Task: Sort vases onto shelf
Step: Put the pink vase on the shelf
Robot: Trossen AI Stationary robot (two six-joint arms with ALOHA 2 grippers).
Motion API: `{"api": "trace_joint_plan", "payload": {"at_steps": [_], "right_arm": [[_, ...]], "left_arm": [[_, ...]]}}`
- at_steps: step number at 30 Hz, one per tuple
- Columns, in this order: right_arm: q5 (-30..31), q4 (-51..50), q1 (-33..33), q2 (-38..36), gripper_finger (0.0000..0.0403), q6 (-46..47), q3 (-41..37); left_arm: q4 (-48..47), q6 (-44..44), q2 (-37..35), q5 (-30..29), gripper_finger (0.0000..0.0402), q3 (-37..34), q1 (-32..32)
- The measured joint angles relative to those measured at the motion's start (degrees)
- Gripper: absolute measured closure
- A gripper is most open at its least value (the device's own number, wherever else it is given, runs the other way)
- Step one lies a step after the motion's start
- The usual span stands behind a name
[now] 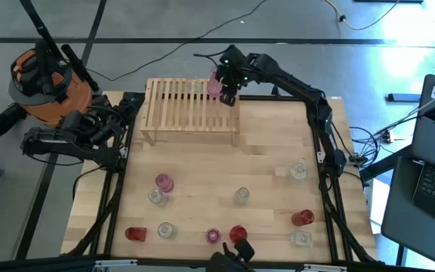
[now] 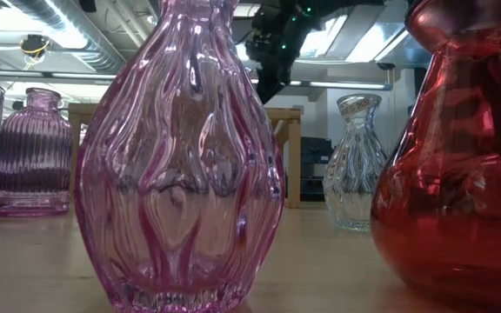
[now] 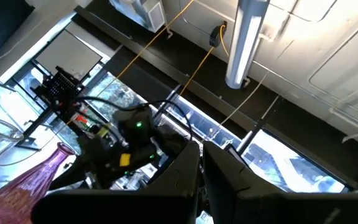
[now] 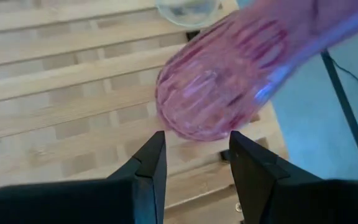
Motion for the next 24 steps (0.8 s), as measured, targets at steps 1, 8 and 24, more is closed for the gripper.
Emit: {"api": "trace_joint_plan", "payload": {"at_steps": [1,8,24], "right_arm": [[0.24,0.15,0.24,0.4,0.0278,0.01,0.0],[2.33,1.75,0.96,2.14,0.0279,-0.03,0.0],[0.89,2.14,0.93,2.03,0.0279,2.33,0.0]], "left_arm": [[0.0,0.0,0.01,-0.02,0.0386,0.0,0.0],[0.0,-0.07,0.01,-0.42,0.0386,0.0,0.0],[0.0,-3.01,0.0,-0.09,0.0386,0.0,0.0]]}}
